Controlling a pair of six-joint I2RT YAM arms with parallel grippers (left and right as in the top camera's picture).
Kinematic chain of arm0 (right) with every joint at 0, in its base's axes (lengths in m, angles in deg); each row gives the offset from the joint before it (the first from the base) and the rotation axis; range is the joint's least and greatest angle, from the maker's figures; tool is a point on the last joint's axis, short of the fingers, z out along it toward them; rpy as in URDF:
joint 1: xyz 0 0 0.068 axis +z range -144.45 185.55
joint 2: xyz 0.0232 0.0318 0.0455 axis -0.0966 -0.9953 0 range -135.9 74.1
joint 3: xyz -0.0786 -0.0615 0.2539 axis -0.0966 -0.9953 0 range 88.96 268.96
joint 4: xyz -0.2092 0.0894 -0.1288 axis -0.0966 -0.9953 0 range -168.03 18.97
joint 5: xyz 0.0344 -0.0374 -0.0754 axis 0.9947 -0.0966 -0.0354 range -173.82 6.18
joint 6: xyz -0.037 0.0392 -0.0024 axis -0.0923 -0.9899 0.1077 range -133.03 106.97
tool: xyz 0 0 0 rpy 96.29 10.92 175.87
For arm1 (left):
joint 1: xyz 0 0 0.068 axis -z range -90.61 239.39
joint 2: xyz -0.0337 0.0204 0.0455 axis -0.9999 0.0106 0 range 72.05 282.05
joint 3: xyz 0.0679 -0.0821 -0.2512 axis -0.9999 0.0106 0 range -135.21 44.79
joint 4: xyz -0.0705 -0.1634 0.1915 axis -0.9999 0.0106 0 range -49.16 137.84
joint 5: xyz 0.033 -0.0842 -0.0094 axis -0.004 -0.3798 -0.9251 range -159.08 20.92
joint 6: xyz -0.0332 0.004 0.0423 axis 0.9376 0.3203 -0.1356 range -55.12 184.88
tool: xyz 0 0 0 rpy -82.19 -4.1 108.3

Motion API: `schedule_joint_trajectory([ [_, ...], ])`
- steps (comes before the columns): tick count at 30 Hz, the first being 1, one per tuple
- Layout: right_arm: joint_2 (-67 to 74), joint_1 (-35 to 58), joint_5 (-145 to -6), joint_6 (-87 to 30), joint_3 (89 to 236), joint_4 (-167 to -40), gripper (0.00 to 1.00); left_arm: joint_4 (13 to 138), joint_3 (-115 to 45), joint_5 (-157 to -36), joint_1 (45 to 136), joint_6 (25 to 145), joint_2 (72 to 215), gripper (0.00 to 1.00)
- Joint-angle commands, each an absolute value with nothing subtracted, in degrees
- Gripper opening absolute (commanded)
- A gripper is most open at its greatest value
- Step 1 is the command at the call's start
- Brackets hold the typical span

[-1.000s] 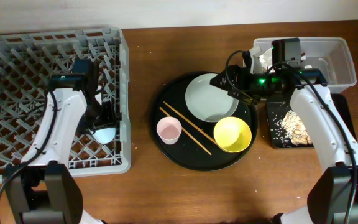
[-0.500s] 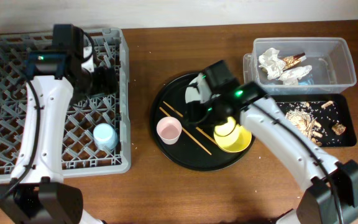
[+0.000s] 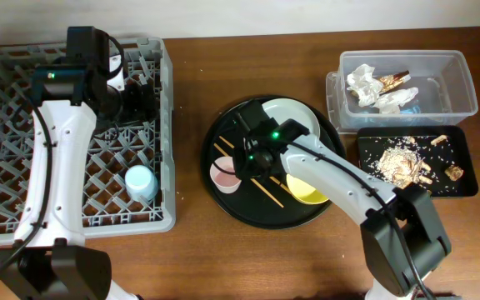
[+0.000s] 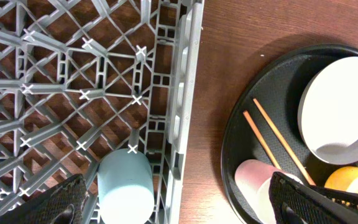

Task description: Sort waste into correct bins and load items into the dishwasher rack

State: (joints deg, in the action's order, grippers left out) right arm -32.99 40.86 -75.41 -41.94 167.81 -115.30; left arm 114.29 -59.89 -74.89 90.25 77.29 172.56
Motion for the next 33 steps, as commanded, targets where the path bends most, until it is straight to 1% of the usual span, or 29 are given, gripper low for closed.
schedule_joint_trajectory([
  [1, -35.2, 41.3, -75.4, -42.8, 168.0, -115.1, 0.22, 113.9, -60.5, -75.3, 90.4, 76.8, 172.5, 0.93],
  [2, -35.3, 41.3, -75.4, -43.6, 168.0, -115.1, 0.10, 113.9, -60.5, -75.3, 90.4, 76.8, 172.5, 0.93],
  [3, -35.2, 41.3, -75.4, -43.6, 168.1, -115.1, 0.04, 113.9, -60.5, -75.3, 90.4, 76.8, 172.5, 0.93],
  [5, -34.1, 41.1, -73.4, -43.5, 168.4, -115.2, 0.04, 113.9, -60.5, -75.4, 90.4, 76.8, 172.5, 0.93],
  [6, -32.3, 40.6, -70.2, -43.1, 168.8, -115.3, 0.04, 113.7, -60.5, -76.0, 90.4, 76.8, 172.5, 0.93],
  [8, -27.4, 38.5, -63.6, -43.0, 169.8, -115.1, 0.04, 113.3, -60.5, -82.0, 90.3, 76.8, 172.5, 0.97],
  [9, -24.7, 36.8, -61.0, -42.5, 169.8, -115.1, 0.04, 112.5, -60.5, -88.0, 90.3, 76.8, 172.5, 0.99],
  [11, -19.2, 31.6, -55.2, -40.8, 169.8, -114.7, 0.04, 110.1, -60.5, -101.4, 90.3, 76.7, 172.5, 0.99],
  [12, -16.9, 27.5, -49.2, -38.9, 169.8, -112.7, 0.04, 107.8, -60.5, -111.0, 90.3, 75.2, 172.5, 0.99],
  [15, -16.6, 20.5, -31.2, -37.2, 169.6, -105.3, 0.04, 104.4, -60.5, -128.0, 90.3, 73.9, 172.5, 0.99],
  [16, -17.2, 19.0, -24.8, -37.3, 169.5, -101.2, 0.04, 103.8, -60.5, -134.7, 89.7, 73.4, 172.5, 0.99],
  [19, -17.9, 18.1, -17.8, -37.3, 169.5, -95.8, 0.04, 103.3, -60.5, -147.9, 87.3, 72.8, 172.5, 0.99],
  [21, -17.9, 18.1, -12.4, -39.7, 169.5, -89.6, 0.04, 103.2, -60.5, -157.1, 86.1, 69.8, 172.5, 0.99],
  [22, -17.9, 18.1, -11.5, -41.3, 169.5, -86.3, 0.04, 103.2, -60.5, -159.0, 85.9, 68.8, 172.5, 0.99],
  [25, -18.1, 18.3, -11.6, -46.1, 169.5, -77.3, 0.04, 103.2, -60.5, -159.3, 86.1, 68.2, 172.5, 0.99],
  [26, -18.4, 18.8, -13.7, -48.8, 169.5, -75.0, 0.04, 103.2, -60.5, -159.3, 86.7, 68.2, 172.5, 0.99],
  [33, -20.0, 22.4, -19.5, -55.8, 169.5, -64.5, 0.04, 103.2, -60.5, -156.3, 93.2, 66.1, 172.5, 0.99],
])
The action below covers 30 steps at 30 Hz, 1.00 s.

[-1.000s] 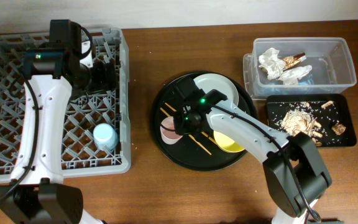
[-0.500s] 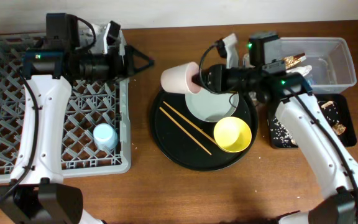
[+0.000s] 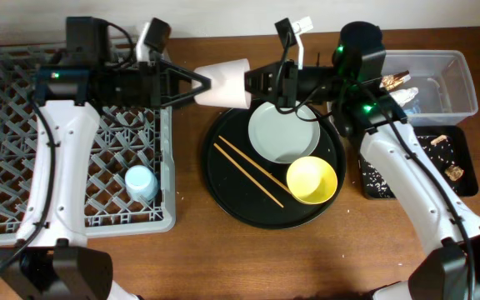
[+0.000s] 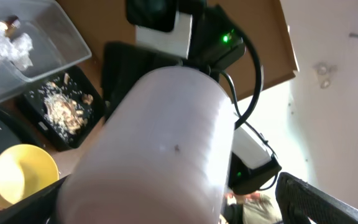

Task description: Sort waste into correct bins and load items into the dishwasher rack

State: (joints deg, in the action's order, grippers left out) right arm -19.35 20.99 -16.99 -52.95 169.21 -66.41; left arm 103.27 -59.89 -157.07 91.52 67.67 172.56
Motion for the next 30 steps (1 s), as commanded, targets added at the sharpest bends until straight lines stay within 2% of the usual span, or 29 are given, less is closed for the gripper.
schedule_joint_trajectory([
  [1, -20.0, 22.8, -20.5, -56.0, 169.5, -64.5, 0.04, 103.2, -60.5, -156.3, 93.8, 66.1, 172.5, 0.99],
  [5, -20.6, 24.7, -24.3, -56.0, 169.5, -63.5, 0.04, 103.2, -60.5, -156.3, 95.8, 66.1, 172.5, 0.99],
  [7, -21.6, 25.8, -25.3, -56.0, 169.5, -63.1, 0.04, 103.2, -60.5, -156.3, 96.6, 66.1, 172.5, 0.91],
  [8, -22.3, 26.2, -25.7, -56.4, 169.5, -63.1, 0.04, 103.2, -60.5, -156.3, 96.8, 66.1, 172.5, 0.84],
  [11, -23.3, 27.0, -24.5, -56.6, 169.5, -63.3, 0.04, 103.1, -60.5, -156.3, 96.7, 66.1, 172.5, 0.79],
  [13, -23.3, 27.0, -23.0, -56.6, 169.5, -63.3, 0.04, 102.2, -60.5, -156.3, 96.7, 66.1, 172.5, 0.80],
  [15, -23.3, 27.0, -20.6, -56.6, 169.5, -63.3, 0.04, 100.9, -60.5, -156.4, 96.2, 66.1, 172.5, 0.93],
  [16, -23.3, 27.0, -19.8, -56.6, 169.5, -63.3, 0.04, 100.9, -60.5, -156.9, 95.5, 66.1, 172.5, 0.96],
  [20, -23.3, 27.0, -19.5, -57.1, 169.5, -63.3, 0.04, 100.8, -60.5, -158.3, 94.1, 66.1, 172.5, 0.97],
  [21, -23.3, 27.0, -19.5, -57.1, 169.5, -63.3, 0.04, 100.8, -60.5, -158.3, 94.1, 66.1, 172.5, 0.90],
  [22, -23.3, 27.0, -19.5, -57.1, 169.5, -63.3, 0.04, 100.8, -60.5, -158.3, 94.1, 66.1, 172.5, 0.75],
  [24, -23.3, 27.0, -18.9, -57.1, 169.5, -63.3, 0.04, 100.8, -60.5, -158.2, 94.1, 66.1, 172.5, 0.63],
  [28, -23.3, 27.0, -18.1, -57.1, 169.5, -63.3, 0.04, 100.4, -60.5, -157.9, 94.1, 66.1, 172.5, 0.65],
  [30, -23.3, 27.0, -17.1, -57.1, 169.5, -63.3, 0.04, 99.3, -60.5, -159.1, 93.3, 66.1, 172.5, 0.96],
])
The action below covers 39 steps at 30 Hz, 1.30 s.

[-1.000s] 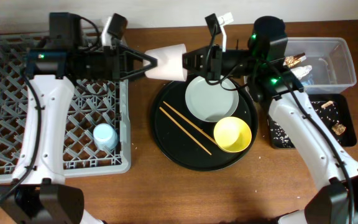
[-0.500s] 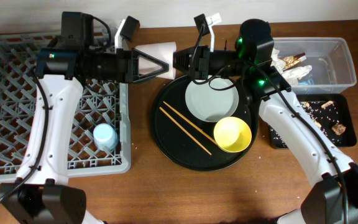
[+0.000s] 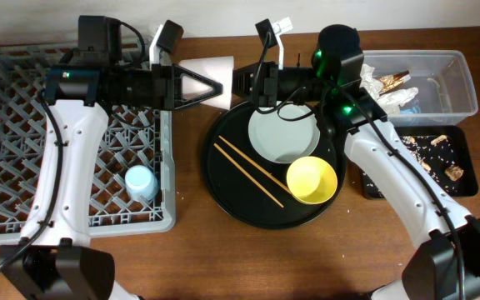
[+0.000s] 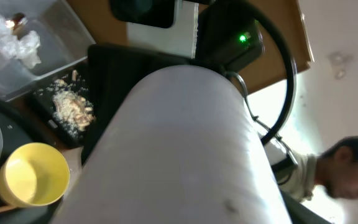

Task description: Sort waste into correct bins and load items into the dishwasher rack

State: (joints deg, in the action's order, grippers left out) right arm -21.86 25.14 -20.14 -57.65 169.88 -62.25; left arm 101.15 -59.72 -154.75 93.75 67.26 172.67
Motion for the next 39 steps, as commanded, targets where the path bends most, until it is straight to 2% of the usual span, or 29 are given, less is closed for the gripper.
schedule_joint_trajectory([
  [1, -23.3, 27.0, -16.7, -57.1, 169.5, -63.3, 0.04, 98.5, -60.5, -159.3, 92.7, 67.2, 172.5, 0.99],
  [10, -23.2, 27.0, -15.0, -57.5, 169.5, -63.3, 0.04, 97.8, -60.5, -159.3, 91.1, 67.8, 172.4, 0.97],
  [14, -23.2, 27.0, -15.3, -58.8, 169.5, -59.1, 0.04, 97.9, -60.5, -159.3, 91.5, 67.8, 172.4, 0.97],
  [23, -23.3, 26.9, -18.5, -58.9, 169.5, -58.2, 0.04, 97.9, -60.5, -159.3, 93.1, 67.8, 172.4, 0.90],
  [36, -23.3, 26.0, -20.0, -58.3, 169.5, -58.8, 0.04, 98.4, -60.5, -159.3, 93.1, 67.8, 172.4, 0.90],
  [37, -23.3, 25.9, -20.0, -58.3, 169.5, -58.8, 0.04, 98.4, -60.5, -159.3, 93.1, 67.8, 172.5, 0.89],
  [39, -23.3, 25.7, -20.0, -58.3, 169.5, -58.8, 0.07, 98.4, -60.5, -159.3, 93.1, 67.8, 172.4, 0.74],
])
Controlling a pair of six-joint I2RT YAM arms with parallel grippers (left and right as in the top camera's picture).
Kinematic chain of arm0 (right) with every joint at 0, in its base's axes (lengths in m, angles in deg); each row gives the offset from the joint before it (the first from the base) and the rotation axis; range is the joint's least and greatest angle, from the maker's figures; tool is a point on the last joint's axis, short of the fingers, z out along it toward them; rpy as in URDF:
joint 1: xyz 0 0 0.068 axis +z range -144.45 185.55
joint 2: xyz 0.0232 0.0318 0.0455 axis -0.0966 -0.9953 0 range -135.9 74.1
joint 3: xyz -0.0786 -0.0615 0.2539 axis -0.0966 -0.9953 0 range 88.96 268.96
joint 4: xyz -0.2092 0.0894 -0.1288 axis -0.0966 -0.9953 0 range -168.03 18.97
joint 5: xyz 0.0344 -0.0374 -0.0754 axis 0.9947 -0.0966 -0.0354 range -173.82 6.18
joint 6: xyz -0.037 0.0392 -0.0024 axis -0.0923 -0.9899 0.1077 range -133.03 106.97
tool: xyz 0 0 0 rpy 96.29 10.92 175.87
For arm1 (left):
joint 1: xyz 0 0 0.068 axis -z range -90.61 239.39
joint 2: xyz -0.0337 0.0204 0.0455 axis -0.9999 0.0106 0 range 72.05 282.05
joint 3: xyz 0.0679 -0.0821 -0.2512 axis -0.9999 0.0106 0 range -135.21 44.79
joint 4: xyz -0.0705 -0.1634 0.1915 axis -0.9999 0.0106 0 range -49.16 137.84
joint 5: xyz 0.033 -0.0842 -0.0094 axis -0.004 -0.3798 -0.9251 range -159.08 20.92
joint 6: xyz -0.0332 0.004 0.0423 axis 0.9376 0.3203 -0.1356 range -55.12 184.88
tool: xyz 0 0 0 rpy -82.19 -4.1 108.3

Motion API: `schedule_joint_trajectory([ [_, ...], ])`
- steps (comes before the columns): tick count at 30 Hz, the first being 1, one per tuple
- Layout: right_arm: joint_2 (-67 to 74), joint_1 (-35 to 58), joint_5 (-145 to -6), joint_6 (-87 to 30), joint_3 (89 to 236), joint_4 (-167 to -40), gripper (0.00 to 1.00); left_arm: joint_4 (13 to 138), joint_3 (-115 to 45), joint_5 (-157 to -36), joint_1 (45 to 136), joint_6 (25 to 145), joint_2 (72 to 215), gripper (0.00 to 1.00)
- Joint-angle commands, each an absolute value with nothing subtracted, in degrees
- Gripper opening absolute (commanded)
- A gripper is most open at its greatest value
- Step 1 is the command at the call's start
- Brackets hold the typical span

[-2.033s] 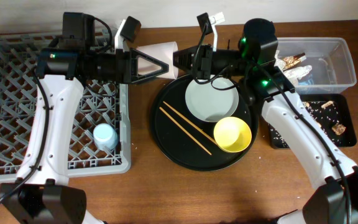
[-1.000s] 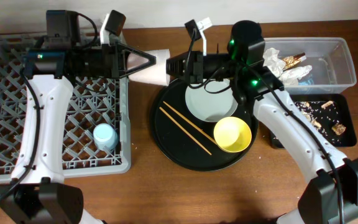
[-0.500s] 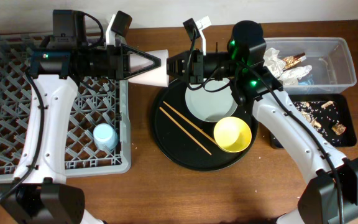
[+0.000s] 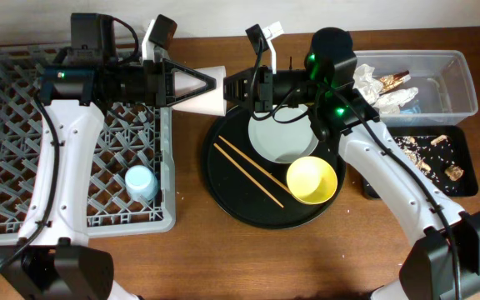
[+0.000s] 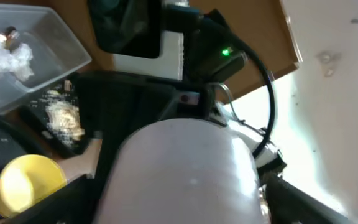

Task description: Sort waste into correct bins and load items into the dishwasher rack

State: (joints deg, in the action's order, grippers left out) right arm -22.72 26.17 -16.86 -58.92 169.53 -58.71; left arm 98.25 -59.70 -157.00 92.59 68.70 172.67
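A pale pink cup [image 4: 205, 93] hangs on its side in the air between the two arms, over the gap between the rack and the round tray. My left gripper [image 4: 211, 90] is shut on it, with a finger along each side of the cup [image 5: 185, 168]. My right gripper [image 4: 232, 86] sits right at the cup's wide end; whether it still grips the rim is hidden. The grey dishwasher rack [image 4: 23, 192] holds a light blue cup [image 4: 141, 181]. On the round black tray [image 4: 223, 196] lie a white plate [image 4: 282, 137], a yellow bowl [image 4: 311, 180] and chopsticks [image 4: 248, 173].
At the right stand a clear bin [image 4: 467, 83] with crumpled paper and wrappers, and a flat black tray [image 4: 465, 183] with food scraps. Both arms stretch across the space above the round tray's back edge.
The pink cup and both grippers have shifted a little to the left, toward the rack. My left gripper's fingers still lie along the cup's sides.
The pink cup first stood on the round tray with my right gripper down beside it and my left over the rack. Then my right gripper held it in the air facing my open left gripper. Then the left fingers enclosed it, and now it sits slightly nearer the rack.
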Motion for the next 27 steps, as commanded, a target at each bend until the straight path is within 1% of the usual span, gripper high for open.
schedule_joint_trajectory([
  [1, -23.3, 25.7, -20.0, -58.3, 169.5, -58.8, 0.14, 98.4, -60.5, -159.3, 93.1, 67.8, 172.4, 0.70],
  [2, -23.3, 25.7, -20.0, -58.3, 169.5, -58.8, 0.20, 98.4, -60.5, -159.1, 93.1, 67.8, 172.4, 0.68],
  [4, -23.3, 25.7, -20.0, -58.3, 169.5, -58.8, 0.33, 98.3, -60.5, -159.1, 93.1, 67.8, 172.5, 0.67],
  [5, -23.3, 25.7, -20.0, -58.3, 169.5, -58.8, 0.37, 98.3, -60.5, -159.1, 93.1, 67.8, 172.4, 0.67],
  [6, -23.3, 25.7, -19.8, -58.3, 169.5, -58.8, 0.47, 98.3, -60.5, -159.1, 93.0, 67.8, 172.4, 0.66],
  [7, -23.2, 25.3, -19.5, -58.5, 169.5, -58.8, 0.53, 98.2, -60.5, -158.7, 92.7, 67.8, 172.4, 0.66],
  [9, -23.2, 23.7, -18.3, -59.1, 169.5, -58.8, 0.55, 98.1, -60.5, -156.4, 91.7, 67.8, 172.4, 0.63],
  [10, -23.1, 22.1, -16.9, -59.7, 169.5, -58.8, 0.56, 98.1, -60.5, -153.2, 90.4, 67.8, 172.4, 0.63],
  [11, -23.1, 20.4, -15.3, -60.2, 169.5, -58.8, 0.59, 98.1, -60.5, -150.4, 89.5, 67.8, 172.4, 0.63],
  [12, -23.0, 18.7, -14.3, -60.6, 169.5, -59.2, 0.67, 98.1, -60.5, -146.7, 88.5, 67.8, 172.4, 0.63],
  [13, -23.0, 16.0, -13.6, -60.0, 169.5, -62.5, 0.74, 98.1, -60.5, -141.3, 87.8, 67.8, 172.4, 0.63],
  [16, -23.0, 11.0, -13.9, -52.0, 169.5, -74.6, 0.79, 98.7, -60.5, -125.8, 86.9, 67.8, 172.4, 0.63],
  [18, -23.0, 9.1, -14.1, -47.3, 169.5, -81.0, 0.80, 100.3, -60.5, -116.3, 87.0, 67.8, 172.4, 0.63],
  [20, -23.0, 8.9, -16.8, -45.3, 169.5, -84.3, 0.83, 101.4, -60.5, -113.2, 87.0, 67.8, 172.4, 0.63],
  [27, -23.0, 9.3, -19.5, -43.5, 169.5, -86.8, 0.83, 103.1, -60.5, -111.0, 87.5, 67.8, 172.4, 0.64],
])
